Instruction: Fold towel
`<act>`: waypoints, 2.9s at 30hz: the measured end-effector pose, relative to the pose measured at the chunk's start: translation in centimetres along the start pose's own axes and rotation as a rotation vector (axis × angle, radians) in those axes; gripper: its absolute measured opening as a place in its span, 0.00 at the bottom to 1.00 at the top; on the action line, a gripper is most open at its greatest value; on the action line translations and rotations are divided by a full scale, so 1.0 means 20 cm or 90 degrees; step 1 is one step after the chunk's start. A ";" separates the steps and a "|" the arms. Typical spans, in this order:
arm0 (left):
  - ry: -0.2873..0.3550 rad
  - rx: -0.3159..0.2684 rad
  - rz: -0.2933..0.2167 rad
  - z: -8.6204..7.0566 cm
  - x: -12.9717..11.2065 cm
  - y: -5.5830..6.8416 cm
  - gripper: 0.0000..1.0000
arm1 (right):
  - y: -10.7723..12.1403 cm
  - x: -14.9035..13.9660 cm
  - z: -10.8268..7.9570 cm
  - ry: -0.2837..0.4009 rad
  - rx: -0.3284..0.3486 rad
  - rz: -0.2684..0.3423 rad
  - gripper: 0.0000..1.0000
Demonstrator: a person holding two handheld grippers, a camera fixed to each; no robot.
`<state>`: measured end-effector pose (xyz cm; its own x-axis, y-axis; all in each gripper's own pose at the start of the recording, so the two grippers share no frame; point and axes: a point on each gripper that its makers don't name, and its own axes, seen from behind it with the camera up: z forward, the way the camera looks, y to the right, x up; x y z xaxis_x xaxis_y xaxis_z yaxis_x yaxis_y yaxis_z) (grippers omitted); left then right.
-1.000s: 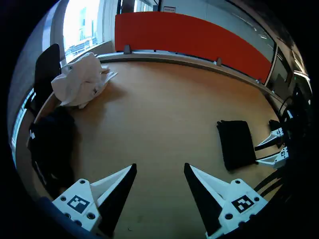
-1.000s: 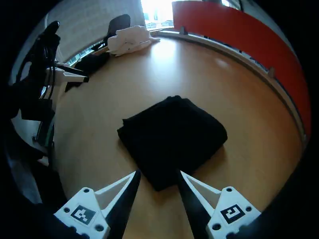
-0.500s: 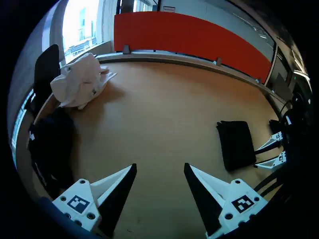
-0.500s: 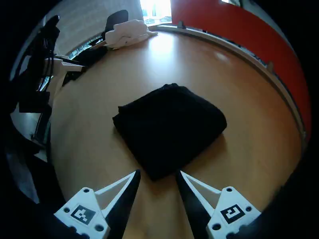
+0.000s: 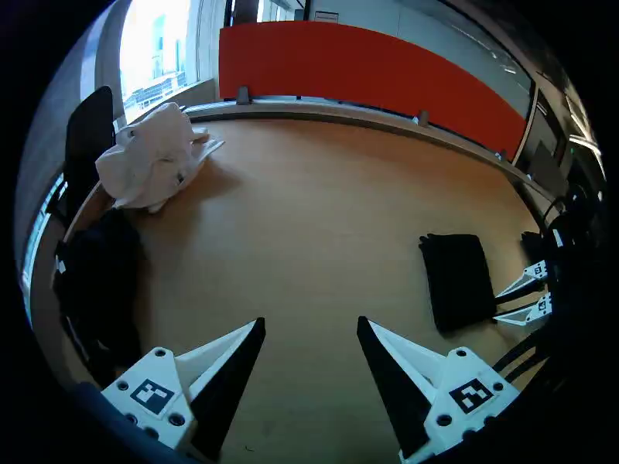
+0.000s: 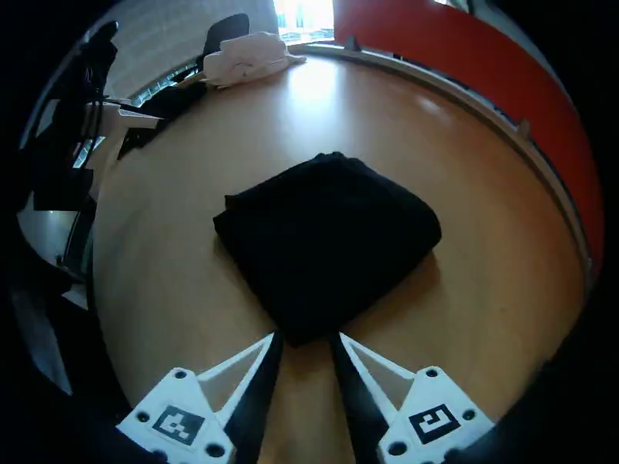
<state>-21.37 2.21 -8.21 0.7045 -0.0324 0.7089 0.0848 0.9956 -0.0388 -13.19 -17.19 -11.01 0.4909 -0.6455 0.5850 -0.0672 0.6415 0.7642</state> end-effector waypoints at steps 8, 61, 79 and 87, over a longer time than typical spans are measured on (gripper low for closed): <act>0.000 0.000 0.000 0.00 0.00 0.00 0.88 | 0.00 -0.01 0.00 0.002 -0.002 0.005 0.12; 0.032 -0.029 0.026 -0.05 0.10 0.09 0.88 | 0.22 0.95 -0.71 0.233 -0.094 -0.058 0.04; 0.031 -0.035 0.034 -0.06 0.10 0.11 0.88 | 0.55 0.81 -0.92 0.226 -0.147 -0.021 0.03; 0.029 -0.033 0.036 -0.05 0.10 0.12 0.88 | 0.71 0.68 -0.99 0.206 -0.169 -0.006 0.03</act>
<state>-18.97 4.50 -7.58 0.7403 0.0183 0.6720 0.0798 0.9902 -0.1149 9.81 -8.66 2.52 0.7404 -0.5155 0.4313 0.1433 0.7481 0.6480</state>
